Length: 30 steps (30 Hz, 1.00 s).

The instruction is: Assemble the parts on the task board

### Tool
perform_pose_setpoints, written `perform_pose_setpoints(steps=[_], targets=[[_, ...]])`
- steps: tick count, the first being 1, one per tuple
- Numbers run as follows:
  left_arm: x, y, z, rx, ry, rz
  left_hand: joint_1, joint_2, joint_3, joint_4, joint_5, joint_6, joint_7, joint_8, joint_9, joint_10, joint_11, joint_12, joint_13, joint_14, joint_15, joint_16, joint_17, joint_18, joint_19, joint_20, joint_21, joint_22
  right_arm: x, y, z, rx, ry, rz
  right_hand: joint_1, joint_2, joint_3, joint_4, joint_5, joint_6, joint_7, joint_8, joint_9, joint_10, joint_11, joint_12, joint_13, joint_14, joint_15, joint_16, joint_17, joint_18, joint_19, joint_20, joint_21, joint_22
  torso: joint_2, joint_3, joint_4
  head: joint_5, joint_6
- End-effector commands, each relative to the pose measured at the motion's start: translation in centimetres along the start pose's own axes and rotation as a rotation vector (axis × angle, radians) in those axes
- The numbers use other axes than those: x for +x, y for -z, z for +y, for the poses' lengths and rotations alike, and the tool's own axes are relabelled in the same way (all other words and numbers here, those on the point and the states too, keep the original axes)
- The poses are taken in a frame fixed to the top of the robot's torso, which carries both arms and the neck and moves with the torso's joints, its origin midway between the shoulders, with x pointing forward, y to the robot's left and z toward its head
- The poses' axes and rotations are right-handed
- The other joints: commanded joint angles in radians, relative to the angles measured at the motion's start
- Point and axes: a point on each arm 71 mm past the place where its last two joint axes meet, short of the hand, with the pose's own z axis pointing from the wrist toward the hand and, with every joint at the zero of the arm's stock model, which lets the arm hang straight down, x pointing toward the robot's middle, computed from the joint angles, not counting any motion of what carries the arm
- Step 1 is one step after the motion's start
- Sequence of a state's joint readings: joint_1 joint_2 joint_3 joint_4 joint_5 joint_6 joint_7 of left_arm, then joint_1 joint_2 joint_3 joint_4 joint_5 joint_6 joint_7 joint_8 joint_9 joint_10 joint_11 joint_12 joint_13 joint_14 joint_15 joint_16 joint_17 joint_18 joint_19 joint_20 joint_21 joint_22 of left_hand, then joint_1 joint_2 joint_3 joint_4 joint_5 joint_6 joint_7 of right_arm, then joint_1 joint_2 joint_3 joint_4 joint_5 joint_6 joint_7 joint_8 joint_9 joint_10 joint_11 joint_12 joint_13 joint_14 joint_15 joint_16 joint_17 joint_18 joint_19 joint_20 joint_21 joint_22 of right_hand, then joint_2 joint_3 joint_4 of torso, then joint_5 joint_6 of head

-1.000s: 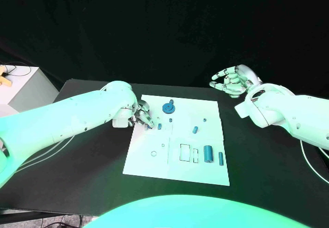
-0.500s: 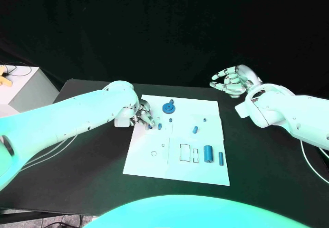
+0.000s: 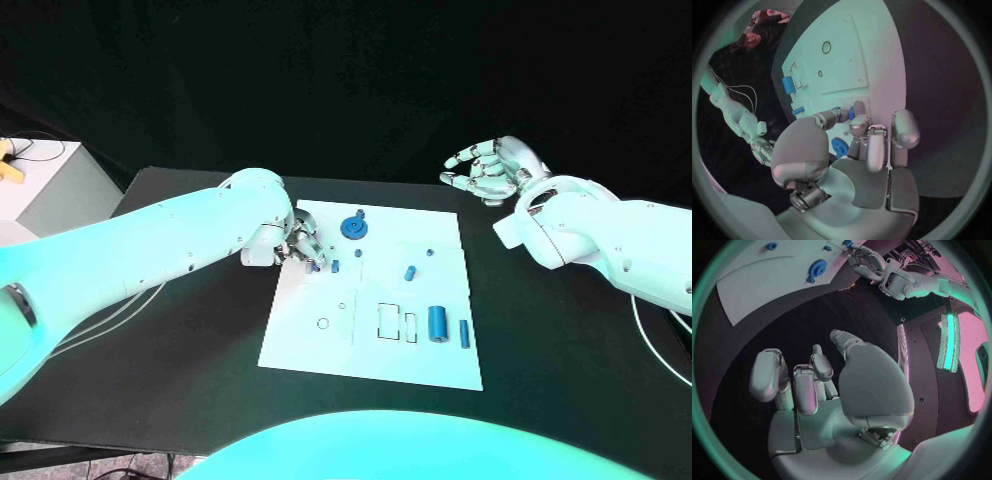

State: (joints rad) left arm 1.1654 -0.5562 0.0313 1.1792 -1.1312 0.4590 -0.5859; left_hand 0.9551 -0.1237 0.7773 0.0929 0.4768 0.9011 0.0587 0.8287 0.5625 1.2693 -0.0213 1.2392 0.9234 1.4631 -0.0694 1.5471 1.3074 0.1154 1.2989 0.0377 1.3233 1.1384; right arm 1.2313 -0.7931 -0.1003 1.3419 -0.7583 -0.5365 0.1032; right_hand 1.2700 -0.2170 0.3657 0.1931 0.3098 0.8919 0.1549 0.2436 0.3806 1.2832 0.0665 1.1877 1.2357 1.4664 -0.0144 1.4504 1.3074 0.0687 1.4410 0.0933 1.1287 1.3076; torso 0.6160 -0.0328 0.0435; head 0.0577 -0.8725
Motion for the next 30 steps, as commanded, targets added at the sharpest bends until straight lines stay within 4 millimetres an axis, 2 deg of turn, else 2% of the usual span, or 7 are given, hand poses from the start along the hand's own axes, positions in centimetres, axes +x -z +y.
perform_pose_setpoints(steps=[1,6,7,10,11,21,30], targets=[[0.8,-0.5,0.1,-0.021,-0.019,0.030,-0.003,0.006,0.197,-0.203,0.005,0.014,-0.011,-0.007,0.001,0.000,-0.002,0.004,-0.004,0.095,-0.007,0.002,0.218,-0.015,0.001,-0.002,0.000,0.000,0.1,0.0,0.1,-0.011,0.003,0.010,0.008,0.002,-0.001,0.006,0.005,-0.007,-0.003,0.004,0.001,0.004,0.000,0.001,0.001,0.046,0.005,-0.002,0.087,0.014,0.003,-0.002,-0.006,0.074,0.000,-0.0002,0.0009,-0.001,0.000],[0.4,-0.6,0.2,-0.035,0.001,-0.021,-0.011,0.012,0.169,-0.190,-0.004,-0.001,-0.008,-0.011,0.007,-0.029,0.000,-0.031,-0.059,0.089,-0.006,-0.007,0.199,-0.014,-0.006,-0.001,-0.008,-0.009,0.1,0.0,0.1,-0.013,0.003,0.010,0.008,0.002,-0.001,0.006,0.005,-0.007,-0.003,0.004,0.001,0.004,0.000,0.001,0.001,0.046,0.005,-0.002,0.087,0.014,0.003,-0.002,-0.006,0.074,0.000,-0.0004,0.0013,-0.003,0.000],[0.3,-0.6,0.3,-0.039,0.006,-0.033,-0.024,0.001,0.088,-0.153,-0.018,-0.031,-0.006,-0.007,0.021,-0.055,0.007,-0.059,-0.102,0.082,-0.002,-0.019,0.177,-0.011,-0.018,0.004,-0.024,-0.027,0.1,0.0,0.1,-0.014,0.004,0.011,0.008,0.002,-0.001,0.006,0.005,-0.007,-0.003,0.004,0.001,0.004,0.000,0.001,0.001,0.046,0.005,-0.002,0.087,0.014,0.003,-0.002,-0.006,0.074,0.000,-0.0008,0.0013,-0.004,0.000],[0.2,-0.6,0.4,-0.044,0.010,-0.044,-0.031,-0.010,0.017,-0.115,-0.021,-0.047,-0.005,-0.007,0.029,-0.077,0.007,-0.077,-0.131,0.077,0.000,-0.026,0.164,-0.010,-0.023,0.006,-0.035,-0.038,0.1,0.1,0.1,-0.014,0.004,0.010,0.008,0.002,-0.001,0.006,0.005,-0.007,-0.003,0.004,0.001,0.004,0.000,0.001,0.001,0.046,0.005,-0.002,0.087,0.014,0.003,-0.002,-0.006,0.074,0.000,-0.0011,0.0016,-0.005,0.000],[0.2,-0.6,0.5,-0.047,0.009,-0.048,-0.038,-0.022,-0.034,-0.084,-0.024,-0.049,-0.004,-0.009,0.032,-0.085,0.008,-0.080,-0.139,0.075,0.001,-0.028,0.160,-0.009,-0.024,0.007,-0.041,-0.044,0.1,0.1,0.1,-0.015,0.004,0.010,0.008,0.002,-0.001,0.006,0.005,-0.007,-0.003,0.004,0.001,0.004,0.000,0.001,0.001,0.046,0.005,-0.002,0.087,0.014,0.003,-0.002,-0.006,0.074,0.000,-0.0011,0.0018,-0.005,0.000],[0.2,-0.4,1.0,-0.065,-0.014,-0.055,-0.021,-0.065,-0.229,0.029,-0.030,-0.042,-0.001,-0.024,0.032,-0.103,0.011,-0.071,-0.138,0.071,0.003,-0.034,0.149,-0.006,-0.026,0.008,-0.058,-0.060,0.0,0.1,0.1,-0.014,0.001,0.009,0.007,0.002,-0.001,0.008,0.004,-0.008,-0.003,0.005,0.001,0.002,0.000,-0.002,-0.002,0.045,0.005,-0.003,0.085,0.015,0.001,-0.002,-0.010,0.072,-0.001,-0.0016,0.0023,-0.007,0.000],[0.2,0.0,1.1,-0.053,-0.015,-0.066,0.009,-0.077,-0.295,0.085,-0.059,-0.037,-0.003,-0.025,0.034,-0.098,0.009,-0.058,-0.124,0.070,0.002,-0.035,0.147,-0.006,-0.025,0.007,-0.062,-0.063,0.0,0.1,0.1,-0.014,0.000,0.008,0.007,0.002,-0.001,0.008,0.004,-0.008,-0.003,0.005,0.001,0.001,0.000,-0.003,-0.003,0.045,0.005,-0.004,0.084,0.015,0.001,-0.002,-0.012,0.071,0.000,-0.0021,0.0023,-0.009,0.000]])
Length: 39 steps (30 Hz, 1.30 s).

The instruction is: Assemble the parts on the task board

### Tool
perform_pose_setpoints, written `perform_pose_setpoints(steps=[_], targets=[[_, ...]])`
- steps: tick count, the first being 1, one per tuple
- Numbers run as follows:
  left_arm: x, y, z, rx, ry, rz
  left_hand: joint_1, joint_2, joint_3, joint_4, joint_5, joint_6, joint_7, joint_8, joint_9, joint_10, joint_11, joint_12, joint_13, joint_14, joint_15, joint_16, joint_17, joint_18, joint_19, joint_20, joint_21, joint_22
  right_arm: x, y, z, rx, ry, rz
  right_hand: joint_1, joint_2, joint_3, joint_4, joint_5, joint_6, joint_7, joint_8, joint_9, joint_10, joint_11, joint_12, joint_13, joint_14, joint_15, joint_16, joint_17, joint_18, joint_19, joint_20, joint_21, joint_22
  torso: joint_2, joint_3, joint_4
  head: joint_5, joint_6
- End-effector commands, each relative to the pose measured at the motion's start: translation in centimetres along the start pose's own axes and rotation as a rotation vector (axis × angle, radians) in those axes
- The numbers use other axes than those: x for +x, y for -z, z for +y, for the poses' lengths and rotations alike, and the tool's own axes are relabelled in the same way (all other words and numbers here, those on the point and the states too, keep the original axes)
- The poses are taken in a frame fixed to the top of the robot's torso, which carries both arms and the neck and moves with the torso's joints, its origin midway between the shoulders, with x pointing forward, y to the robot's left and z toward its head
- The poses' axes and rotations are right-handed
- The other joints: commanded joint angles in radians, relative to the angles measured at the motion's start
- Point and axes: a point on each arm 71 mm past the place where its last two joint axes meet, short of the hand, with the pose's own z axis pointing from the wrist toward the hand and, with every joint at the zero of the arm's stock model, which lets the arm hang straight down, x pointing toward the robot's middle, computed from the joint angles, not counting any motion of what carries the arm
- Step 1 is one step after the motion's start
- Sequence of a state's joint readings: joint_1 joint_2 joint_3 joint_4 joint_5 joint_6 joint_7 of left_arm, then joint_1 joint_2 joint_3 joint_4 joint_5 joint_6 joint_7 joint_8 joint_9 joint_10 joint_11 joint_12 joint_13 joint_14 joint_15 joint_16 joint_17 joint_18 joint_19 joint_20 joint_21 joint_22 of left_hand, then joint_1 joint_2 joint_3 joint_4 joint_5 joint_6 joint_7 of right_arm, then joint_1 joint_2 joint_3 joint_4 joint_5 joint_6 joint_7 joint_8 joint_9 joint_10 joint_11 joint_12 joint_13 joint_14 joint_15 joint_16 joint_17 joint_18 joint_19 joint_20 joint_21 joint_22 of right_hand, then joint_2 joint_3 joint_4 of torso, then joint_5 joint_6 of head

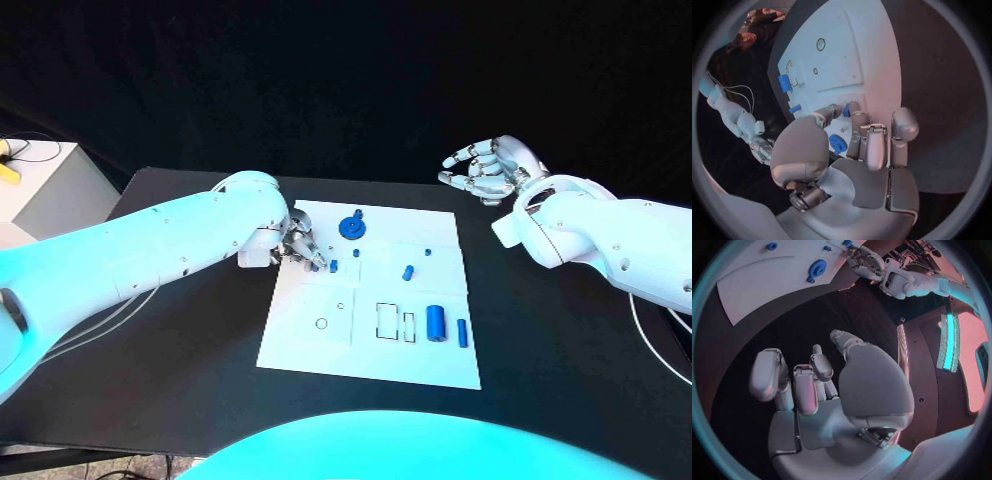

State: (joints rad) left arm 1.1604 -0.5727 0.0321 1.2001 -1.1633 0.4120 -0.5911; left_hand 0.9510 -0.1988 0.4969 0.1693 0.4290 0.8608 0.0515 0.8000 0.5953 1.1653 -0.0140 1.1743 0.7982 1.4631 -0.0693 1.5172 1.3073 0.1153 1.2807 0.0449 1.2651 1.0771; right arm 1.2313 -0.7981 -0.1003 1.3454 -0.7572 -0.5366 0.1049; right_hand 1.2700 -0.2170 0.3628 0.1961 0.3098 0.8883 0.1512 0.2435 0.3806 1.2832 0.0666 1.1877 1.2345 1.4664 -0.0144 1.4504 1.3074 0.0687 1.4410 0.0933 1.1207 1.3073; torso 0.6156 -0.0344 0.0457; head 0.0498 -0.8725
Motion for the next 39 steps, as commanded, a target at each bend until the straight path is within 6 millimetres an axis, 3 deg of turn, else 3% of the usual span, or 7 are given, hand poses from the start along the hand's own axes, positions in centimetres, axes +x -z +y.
perform_pose_setpoints(steps=[1,2,4,20,25,29,39], targets=[[0.2,-0.1,0.7,-0.035,-0.014,-0.016,0.020,-0.002,-0.024,0.020,-0.026,0.003,0.004,0.003,0.001,0.005,0.002,0.007,0.002,0.070,0.002,-0.006,0.147,-0.006,-0.006,0.000,-0.004,-0.001,0.1,0.0,0.1,-0.014,0.001,0.009,0.007,0.002,0.002,0.005,0.004,-0.004,0.001,0.005,0.001,0.001,0.000,-0.003,-0.002,0.045,0.005,-0.004,0.084,0.015,0.001,-0.002,-0.004,0.072,0.000,-0.0005,-0.0002,-0.001,0.000],[0.2,0.0,0.7,-0.032,-0.012,-0.018,0.034,0.002,-0.038,0.038,-0.092,0.004,0.004,0.002,0.002,0.005,0.002,0.009,0.003,0.070,0.002,-0.006,0.146,-0.006,-0.006,0.000,-0.005,-0.002,0.1,0.0,0.1,-0.014,0.001,0.009,0.007,0.002,0.002,0.005,0.004,-0.004,0.001,0.005,0.001,0.001,0.000,-0.003,-0.002,0.045,0.005,-0.004,0.084,0.015,0.001,-0.002,-0.004,0.072,0.000,-0.0005,-0.0002,-0.001,0.000],[0.2,0.1,0.8,-0.028,-0.009,-0.023,0.043,0.001,-0.056,0.061,-0.118,0.005,0.005,0.001,0.002,0.005,0.003,0.011,0.004,0.070,0.002,-0.006,0.147,-0.006,-0.006,0.000,-0.006,-0.003,0.1,0.0,0.1,-0.014,0.001,0.009,0.007,0.002,0.002,0.005,0.004,-0.004,0.001,0.005,0.001,0.001,0.000,-0.003,-0.002,0.045,0.005,-0.004,0.084,0.015,0.001,-0.002,-0.004,0.072,0.000,-0.0008,0.0000,0.000,0.000],[-2.0,3.1,0.6,0.082,0.097,-0.095,0.066,0.011,-0.116,0.122,-0.144,-0.040,0.023,-0.002,0.009,-0.078,0.019,-0.031,-0.087,0.042,0.016,-0.043,0.078,0.009,-0.056,0.011,-0.061,-0.076,0.1,0.1,-0.1,-0.011,0.001,0.007,0.007,0.002,0.002,0.005,0.004,-0.004,0.001,0.005,0.001,0.001,0.000,-0.003,-0.002,0.045,0.005,-0.004,0.084,0.015,0.001,-0.002,-0.004,0.072,0.000,-0.0006,-0.0003,-0.001,0.000],[-2.5,3.8,-0.2,0.229,0.255,-0.103,0.110,0.032,-0.148,0.122,-0.139,-0.150,0.072,-0.016,0.004,-0.256,0.067,-0.106,-0.206,-0.111,0.059,-0.209,-0.186,0.066,-0.272,0.047,-0.306,-0.375,0.0,0.1,-0.1,-0.009,0.001,0.005,0.007,0.002,0.002,0.005,0.004,-0.004,0.001,0.005,0.001,0.001,0.000,-0.003,-0.002,0.045,0.005,-0.004,0.084,0.015,0.001,-0.002,-0.004,0.072,0.000,-0.0004,-0.0002,-0.003,0.000],[-3.1,4.1,-0.7,0.341,0.323,-0.178,0.218,0.042,-0.142,0.123,-0.135,-0.231,0.113,-0.043,-0.034,-0.358,0.111,-0.176,-0.274,-0.362,0.100,-0.477,-0.535,0.066,-0.321,0.085,-0.435,-0.455,0.0,0.1,-0.2,-0.009,0.001,0.005,0.007,0.002,0.002,0.005,0.004,-0.004,0.001,0.005,0.001,0.001,0.000,-0.003,-0.002,0.045,0.005,-0.004,0.084,0.015,0.001,-0.002,-0.004,0.072,0.000,0.0009,0.0004,-0.004,0.000],[-1.9,4.0,-2.6,0.638,0.127,-0.581,0.498,0.007,0.013,-0.017,-0.137,-0.198,0.114,-0.118,-0.165,-0.355,0.108,-0.336,-0.445,-0.363,0.093,-0.492,-0.590,0.067,-0.294,0.074,-0.440,-0.462,0.0,0.1,-0.2,-0.008,-0.001,0.002,0.007,0.002,0.002,0.006,0.005,-0.006,0.001,0.005,0.001,-0.005,0.000,-0.010,-0.008,0.042,0.006,-0.009,0.078,0.016,-0.002,-0.002,-0.014,0.068,0.001,-0.0001,-0.0025,-0.014,0.000]])
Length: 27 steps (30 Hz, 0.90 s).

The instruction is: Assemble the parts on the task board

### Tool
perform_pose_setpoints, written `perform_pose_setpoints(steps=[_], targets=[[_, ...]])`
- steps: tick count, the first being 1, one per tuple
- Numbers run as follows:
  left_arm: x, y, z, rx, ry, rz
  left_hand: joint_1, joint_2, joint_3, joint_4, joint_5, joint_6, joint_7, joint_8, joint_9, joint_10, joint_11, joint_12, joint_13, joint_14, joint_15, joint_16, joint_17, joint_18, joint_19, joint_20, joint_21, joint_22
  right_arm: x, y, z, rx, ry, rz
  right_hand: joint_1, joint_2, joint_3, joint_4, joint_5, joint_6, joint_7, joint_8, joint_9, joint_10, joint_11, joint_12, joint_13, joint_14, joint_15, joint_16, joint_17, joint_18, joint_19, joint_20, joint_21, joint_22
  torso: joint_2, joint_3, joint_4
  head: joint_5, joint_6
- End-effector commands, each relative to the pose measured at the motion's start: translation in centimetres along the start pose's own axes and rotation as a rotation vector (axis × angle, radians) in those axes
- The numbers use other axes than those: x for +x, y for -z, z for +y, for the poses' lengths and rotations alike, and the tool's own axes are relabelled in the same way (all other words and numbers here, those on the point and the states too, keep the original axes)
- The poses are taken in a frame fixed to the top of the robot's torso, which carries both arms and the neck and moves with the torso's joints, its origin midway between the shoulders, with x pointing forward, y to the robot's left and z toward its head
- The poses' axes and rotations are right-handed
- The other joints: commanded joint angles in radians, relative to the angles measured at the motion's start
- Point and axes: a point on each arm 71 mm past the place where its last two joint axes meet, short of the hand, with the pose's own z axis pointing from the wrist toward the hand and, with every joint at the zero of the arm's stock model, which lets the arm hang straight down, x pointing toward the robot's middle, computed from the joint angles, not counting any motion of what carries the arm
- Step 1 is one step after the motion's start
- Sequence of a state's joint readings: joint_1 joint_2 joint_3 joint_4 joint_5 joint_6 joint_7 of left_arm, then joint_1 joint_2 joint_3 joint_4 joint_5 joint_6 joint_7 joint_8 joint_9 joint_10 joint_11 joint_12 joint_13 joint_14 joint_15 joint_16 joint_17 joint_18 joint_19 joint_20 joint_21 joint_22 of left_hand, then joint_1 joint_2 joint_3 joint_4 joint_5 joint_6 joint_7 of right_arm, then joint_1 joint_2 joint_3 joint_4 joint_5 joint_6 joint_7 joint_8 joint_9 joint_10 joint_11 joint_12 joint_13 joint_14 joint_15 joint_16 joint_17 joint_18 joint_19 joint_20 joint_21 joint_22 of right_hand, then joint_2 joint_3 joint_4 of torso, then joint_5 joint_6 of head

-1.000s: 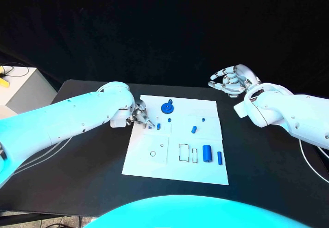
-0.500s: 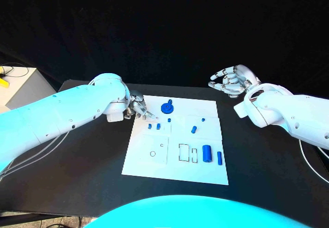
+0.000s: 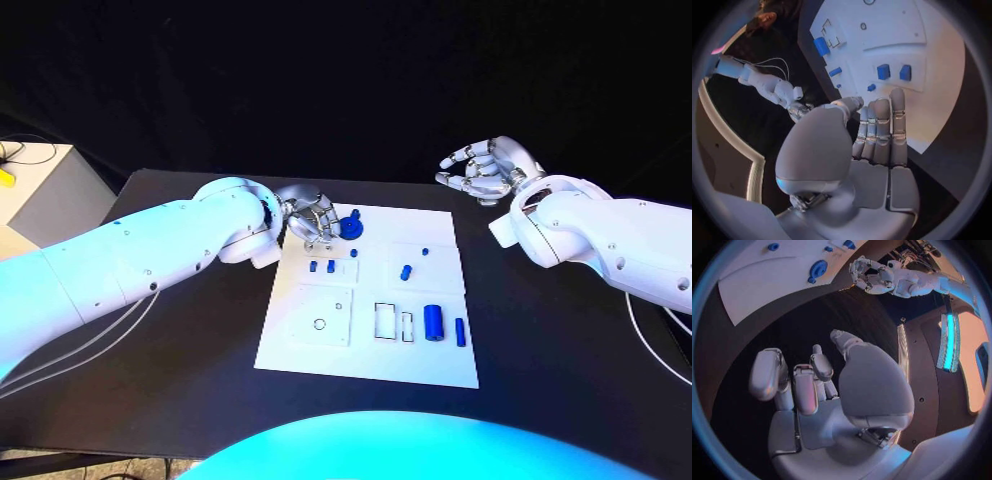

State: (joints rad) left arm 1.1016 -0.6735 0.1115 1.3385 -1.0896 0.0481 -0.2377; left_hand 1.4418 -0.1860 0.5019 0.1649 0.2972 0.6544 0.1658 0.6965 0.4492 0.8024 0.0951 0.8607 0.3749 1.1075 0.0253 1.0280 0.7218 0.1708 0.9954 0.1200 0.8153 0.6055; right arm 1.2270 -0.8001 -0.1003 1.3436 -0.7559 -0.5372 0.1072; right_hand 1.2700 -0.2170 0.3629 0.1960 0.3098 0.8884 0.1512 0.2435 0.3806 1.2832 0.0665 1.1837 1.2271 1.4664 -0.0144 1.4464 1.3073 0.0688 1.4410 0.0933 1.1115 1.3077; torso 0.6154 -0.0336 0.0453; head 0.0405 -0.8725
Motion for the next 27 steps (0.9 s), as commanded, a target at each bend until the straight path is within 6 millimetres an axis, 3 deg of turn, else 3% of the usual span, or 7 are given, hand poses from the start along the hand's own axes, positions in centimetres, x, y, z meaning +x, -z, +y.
perform_pose_setpoints(steps=[1,5,8,10,11,17,27], targets=[[-0.1,0.1,-2.0,0.296,-0.168,-0.232,0.007,-0.011,0.009,-0.018,-0.006,0.014,0.001,-0.020,-0.027,0.009,0.000,-0.033,-0.033,-0.007,-0.001,-0.003,-0.006,0.012,-0.012,-0.001,0.015,0.014,0.0,0.0,0.1,-0.012,0.000,0.003,0.007,0.002,0.002,0.006,0.005,-0.006,0.001,0.005,0.001,-0.005,0.000,-0.006,-0.001,0.043,0.006,-0.005,0.078,0.016,-0.002,-0.002,-0.005,0.067,0.001,-0.0010,-0.0025,-0.005,0.000],[1.3,-0.2,-2.1,0.351,-0.264,-0.246,-0.008,-0.026,0.004,-0.019,-0.008,0.028,0.003,-0.043,-0.053,0.004,0.004,-0.063,-0.058,-0.004,0.003,0.004,-0.009,0.012,-0.019,0.002,0.024,0.022,0.0,0.0,0.1,-0.012,-0.001,0.003,0.007,0.002,0.002,0.006,0.005,-0.006,0.001,0.005,0.001,-0.005,0.000,-0.006,-0.001,0.043,0.006,-0.005,0.078,0.016,-0.002,-0.002,-0.005,0.067,0.002,-0.0005,-0.0016,-0.006,0.000],[2.4,-0.7,-2.2,0.369,-0.332,-0.236,-0.013,-0.034,0.002,-0.024,-0.009,0.046,0.001,-0.068,-0.078,0.003,0.004,-0.085,-0.080,0.025,0.003,0.045,0.030,0.012,-0.017,0.003,0.035,0.030,0.1,-0.1,0.1,-0.013,-0.002,0.006,0.007,0.002,0.002,0.006,0.005,-0.006,0.001,0.005,0.001,-0.005,0.000,-0.006,-0.001,0.043,0.006,-0.005,0.078,0.016,-0.002,-0.002,-0.005,0.067,0.002,-0.0007,-0.0009,-0.008,0.000],[3.0,-1.2,-2.3,0.368,-0.371,-0.224,-0.014,-0.037,0.003,-0.032,-0.008,0.059,0.000,-0.090,-0.100,0.011,0.004,-0.099,-0.097,0.089,0.003,0.133,0.125,0.013,-0.003,0.004,0.062,0.046,0.2,-0.1,0.2,-0.014,-0.002,0.007,0.007,0.002,0.002,0.006,0.005,-0.006,0.001,0.005,0.001,-0.005,0.000,-0.006,-0.001,0.043,0.006,-0.005,0.078,0.016,-0.002,-0.002,-0.005,0.067,0.002,-0.0015,-0.0017,-0.008,0.000],[3.3,-1.4,-2.4,0.365,-0.388,-0.218,-0.017,-0.040,0.001,-0.032,-0.009,0.062,0.000,-0.094,-0.104,0.011,0.004,-0.102,-0.100,0.096,0.003,0.145,0.135,0.013,-0.002,0.004,0.066,0.049,0.2,-0.1,0.2,-0.014,-0.002,0.007,0.008,0.003,0.002,0.006,0.006,-0.007,0.001,0.006,0.001,-0.005,0.000,-0.007,-0.001,0.043,0.006,-0.004,0.078,0.016,-0.001,-0.002,-0.003,0.068,0.002,-0.0016,-0.0017,-0.009,0.000],[4.4,-2.4,-2.4,0.314,-0.468,-0.159,-0.037,-0.056,-0.008,-0.026,-0.009,0.062,0.002,-0.115,-0.122,-0.022,0.013,-0.138,-0.125,0.091,0.011,0.163,0.129,0.012,-0.004,0.009,0.080,0.059,0.3,-0.1,0.2,-0.014,-0.003,0.009,0.008,0.003,0.002,0.006,0.006,-0.007,0.001,0.006,0.001,-0.005,0.000,-0.007,-0.001,0.043,0.006,-0.004,0.078,0.016,-0.001,-0.002,-0.003,0.068,0.002,-0.0006,-0.0017,-0.010,0.000],[5.2,-3.5,-2.3,0.214,-0.542,-0.093,-0.044,-0.063,-0.014,-0.025,-0.010,0.060,-0.002,-0.130,-0.135,-0.031,0.016,-0.158,-0.144,0.106,0.013,0.196,0.146,0.012,-0.002,0.016,0.093,0.068,0.4,-0.1,0.3,-0.016,-0.004,0.012,0.008,0.003,0.002,0.006,0.006,-0.007,0.001,0.006,0.001,-0.005,0.000,-0.007,-0.001,0.043,0.006,-0.004,0.078,0.016,-0.001,-0.002,-0.003,0.068,0.001,0.0000,-0.0005,-0.012,0.000]])
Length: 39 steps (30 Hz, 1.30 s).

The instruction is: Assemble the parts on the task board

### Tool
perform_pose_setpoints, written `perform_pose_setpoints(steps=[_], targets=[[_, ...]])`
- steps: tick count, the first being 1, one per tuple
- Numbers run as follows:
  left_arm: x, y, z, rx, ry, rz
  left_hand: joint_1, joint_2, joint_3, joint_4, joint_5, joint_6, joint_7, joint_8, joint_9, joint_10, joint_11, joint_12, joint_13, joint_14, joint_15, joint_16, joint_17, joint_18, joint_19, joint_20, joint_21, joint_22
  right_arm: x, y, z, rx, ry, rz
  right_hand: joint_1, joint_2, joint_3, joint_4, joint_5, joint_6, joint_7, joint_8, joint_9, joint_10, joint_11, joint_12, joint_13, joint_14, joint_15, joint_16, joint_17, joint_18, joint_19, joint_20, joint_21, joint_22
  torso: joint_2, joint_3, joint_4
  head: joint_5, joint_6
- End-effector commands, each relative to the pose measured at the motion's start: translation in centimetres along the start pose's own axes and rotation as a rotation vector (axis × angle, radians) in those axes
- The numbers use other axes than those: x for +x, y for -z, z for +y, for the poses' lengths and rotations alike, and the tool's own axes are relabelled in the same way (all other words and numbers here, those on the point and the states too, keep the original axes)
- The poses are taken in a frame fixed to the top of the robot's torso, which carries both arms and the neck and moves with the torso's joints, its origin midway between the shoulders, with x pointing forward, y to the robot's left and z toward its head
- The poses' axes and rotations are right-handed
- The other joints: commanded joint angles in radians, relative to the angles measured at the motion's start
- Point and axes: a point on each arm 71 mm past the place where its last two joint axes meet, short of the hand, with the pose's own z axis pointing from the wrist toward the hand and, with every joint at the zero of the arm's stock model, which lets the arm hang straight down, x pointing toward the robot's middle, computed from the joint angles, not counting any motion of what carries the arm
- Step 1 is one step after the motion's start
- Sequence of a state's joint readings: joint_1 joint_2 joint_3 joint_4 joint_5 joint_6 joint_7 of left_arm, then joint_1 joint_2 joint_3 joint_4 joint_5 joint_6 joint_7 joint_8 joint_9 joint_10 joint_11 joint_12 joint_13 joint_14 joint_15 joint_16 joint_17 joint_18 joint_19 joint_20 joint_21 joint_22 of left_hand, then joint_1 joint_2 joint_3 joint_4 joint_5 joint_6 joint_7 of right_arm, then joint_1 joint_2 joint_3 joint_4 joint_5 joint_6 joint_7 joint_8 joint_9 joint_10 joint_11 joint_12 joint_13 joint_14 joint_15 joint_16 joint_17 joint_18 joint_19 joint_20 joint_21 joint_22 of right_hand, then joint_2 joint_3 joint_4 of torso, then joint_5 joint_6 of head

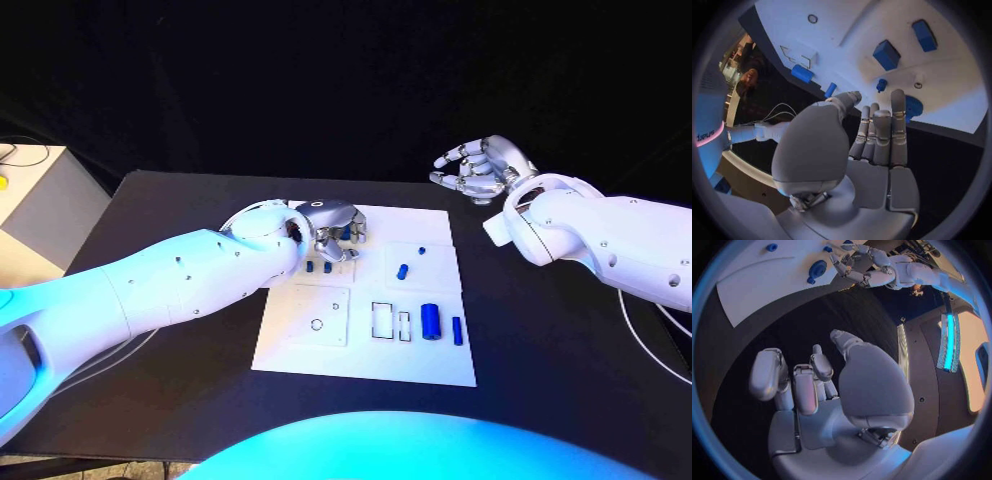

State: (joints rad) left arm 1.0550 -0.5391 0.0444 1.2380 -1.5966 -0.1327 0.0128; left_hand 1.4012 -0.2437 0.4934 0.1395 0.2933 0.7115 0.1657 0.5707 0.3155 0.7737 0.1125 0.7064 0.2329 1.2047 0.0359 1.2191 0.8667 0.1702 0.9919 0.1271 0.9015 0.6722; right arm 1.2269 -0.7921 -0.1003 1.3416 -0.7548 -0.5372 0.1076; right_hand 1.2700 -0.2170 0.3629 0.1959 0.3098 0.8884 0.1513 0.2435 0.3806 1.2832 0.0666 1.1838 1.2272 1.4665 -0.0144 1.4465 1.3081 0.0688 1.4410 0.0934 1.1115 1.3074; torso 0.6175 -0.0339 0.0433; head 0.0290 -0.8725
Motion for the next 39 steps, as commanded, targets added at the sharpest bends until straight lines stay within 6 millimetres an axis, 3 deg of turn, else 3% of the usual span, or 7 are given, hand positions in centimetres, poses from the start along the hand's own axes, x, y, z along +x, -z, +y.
perform_pose_setpoints(steps=[1,13,23,39], targets=[[0.4,-0.2,0.3,-0.053,-0.066,0.052,-0.004,-0.006,-0.006,0.001,-0.006,0.002,-0.003,-0.005,-0.002,-0.003,-0.002,-0.005,-0.003,0.009,0.003,0.006,0.001,0.013,0.002,0.009,0.008,0.002,0.1,0.0,0.1,-0.012,-0.001,0.008,0.008,0.003,0.002,0.006,0.006,-0.007,0.001,0.006,0.001,-0.005,0.000,-0.007,-0.001,0.043,0.006,-0.004,0.078,0.016,-0.001,-0.002,-0.003,0.069,-0.001,0.0004,0.0014,0.000,0.000],[0.8,-0.6,0.6,-0.121,-0.073,0.106,0.007,0.007,0.002,-0.002,-0.004,0.029,-0.018,-0.010,-0.011,-0.002,-0.005,-0.006,-0.011,0.011,0.001,0.028,0.002,0.013,-0.002,0.011,0.021,0.011,0.1,0.0,0.2,-0.013,-0.001,0.009,0.010,0.004,0.004,0.006,0.007,-0.007,0.001,0.006,0.001,-0.004,0.000,-0.005,0.001,0.043,0.006,-0.003,0.080,0.015,0.000,-0.002,0.001,0.070,-0.002,0.0000,0.0024,-0.004,0.000],[0.9,-1.0,0.6,-0.129,-0.073,0.109,0.027,0.024,0.024,-0.016,-0.004,0.053,-0.016,-0.029,-0.025,0.022,-0.011,0.005,-0.016,0.015,-0.004,0.050,0.006,0.014,-0.007,0.007,0.042,0.026,0.2,0.0,0.2,-0.014,-0.002,0.011,0.010,0.004,0.004,0.006,0.007,-0.007,0.001,0.006,0.001,-0.004,0.000,-0.005,0.001,0.043,0.006,-0.003,0.080,0.015,0.000,-0.002,0.001,0.070,-0.001,-0.0002,0.0012,-0.002,0.000],[0.9,-1.4,0.5,-0.131,-0.055,0.099,0.025,0.028,0.034,-0.018,-0.005,0.042,-0.016,-0.055,-0.038,0.028,-0.006,0.002,-0.024,0.002,0.000,0.051,-0.014,0.014,-0.015,0.006,0.052,0.035,0.3,-0.1,0.3,-0.016,-0.004,0.015,0.010,0.005,0.004,0.006,0.008,-0.007,0.001,0.007,0.001,-0.002,0.000,-0.004,0.002,0.044,0.005,-0.003,0.080,0.015,0.001,-0.002,0.002,0.071,-0.002,0.0006,0.0020,-0.004,0.000]])
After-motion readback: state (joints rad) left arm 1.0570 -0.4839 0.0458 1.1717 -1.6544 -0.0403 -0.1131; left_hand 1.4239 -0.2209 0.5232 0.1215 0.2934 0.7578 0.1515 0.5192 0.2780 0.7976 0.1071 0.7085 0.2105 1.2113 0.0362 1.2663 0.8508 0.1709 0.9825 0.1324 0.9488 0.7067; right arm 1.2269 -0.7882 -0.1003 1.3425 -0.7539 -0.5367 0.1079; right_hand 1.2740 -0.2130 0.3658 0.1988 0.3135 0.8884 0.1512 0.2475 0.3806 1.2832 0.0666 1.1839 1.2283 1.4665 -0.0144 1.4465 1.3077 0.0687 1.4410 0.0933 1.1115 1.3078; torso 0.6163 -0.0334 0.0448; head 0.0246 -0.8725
